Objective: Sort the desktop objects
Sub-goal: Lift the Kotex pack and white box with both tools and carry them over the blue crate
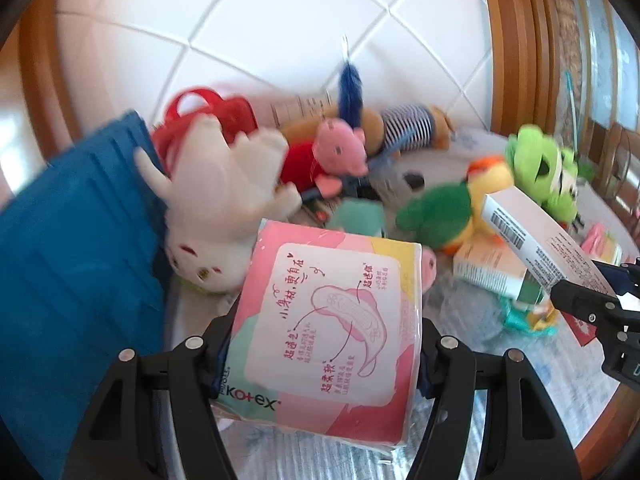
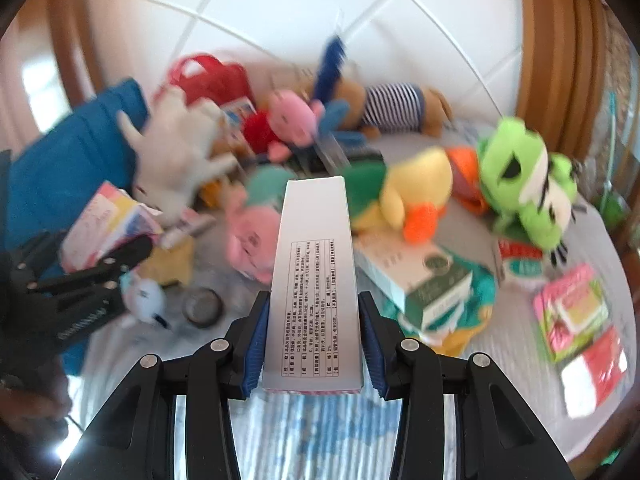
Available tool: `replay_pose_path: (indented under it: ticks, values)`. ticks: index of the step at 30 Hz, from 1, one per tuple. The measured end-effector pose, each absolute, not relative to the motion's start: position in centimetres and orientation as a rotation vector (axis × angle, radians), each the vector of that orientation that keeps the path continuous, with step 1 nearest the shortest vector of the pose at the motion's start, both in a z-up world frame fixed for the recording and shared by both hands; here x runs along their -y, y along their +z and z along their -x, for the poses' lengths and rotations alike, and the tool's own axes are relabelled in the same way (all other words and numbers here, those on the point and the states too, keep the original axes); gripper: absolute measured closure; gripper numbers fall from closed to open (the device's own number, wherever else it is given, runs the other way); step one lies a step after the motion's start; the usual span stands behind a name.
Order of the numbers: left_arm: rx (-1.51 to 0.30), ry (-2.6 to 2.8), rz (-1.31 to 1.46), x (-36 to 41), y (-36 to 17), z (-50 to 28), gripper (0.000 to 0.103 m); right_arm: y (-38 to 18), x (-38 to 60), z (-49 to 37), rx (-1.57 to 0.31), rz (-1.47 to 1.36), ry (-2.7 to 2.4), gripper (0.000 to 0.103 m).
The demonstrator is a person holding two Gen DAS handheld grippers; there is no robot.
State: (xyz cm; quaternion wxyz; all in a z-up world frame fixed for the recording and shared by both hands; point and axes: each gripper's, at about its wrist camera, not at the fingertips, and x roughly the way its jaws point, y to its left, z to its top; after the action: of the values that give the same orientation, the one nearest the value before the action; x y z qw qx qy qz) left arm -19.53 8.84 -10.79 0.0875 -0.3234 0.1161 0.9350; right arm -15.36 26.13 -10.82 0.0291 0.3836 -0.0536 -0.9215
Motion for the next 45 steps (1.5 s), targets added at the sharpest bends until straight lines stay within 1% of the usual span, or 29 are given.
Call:
replay_pose_path:
  ticks: [11,16,23,27,32,35,41,45]
  values:
    - [-0.285,3.009,0.789,-7.2,-2.0,13.3,0.037,-0.8,-23.7,12.2,0.076,-0.807,-2.766,0.062]
    - [-0.259,3.109,0.747,-5.5,1.0,10.3,0.037,2.7,-21.3,10.4,0.026,-0.657,-2.697,0.062]
    - [-0.209,3.18,0.662,-2.0,4.7,4.9,0.037,6.2,-16.9,7.4,-0.017,-0.53,-2.621,0.062]
    - [-0.207,3.177,0.643,0.5,6.0,2.6,0.037,7.5,-13.0,5.9,-0.044,-0.504,-2.589,0.062]
    - [-0.182,3.194,0.626,5.5,7.6,0.1,0.037,9.4,-8.0,4.5,-0.047,-0.479,-2.568,0.062]
    - [-0.197,3.214,0.604,8.6,8.6,-0.8,0.037,10.3,-5.0,3.6,-0.053,-0.459,-2.568,0.062]
    - [-0.252,3.25,0.619,13.9,9.7,-0.6,0.037,12.0,0.9,3.8,-0.039,-0.452,-2.545,0.062]
    - [-0.244,3.288,0.671,17.2,9.6,0.7,0.037,12.5,4.1,5.4,-0.045,-0.488,-2.517,0.062]
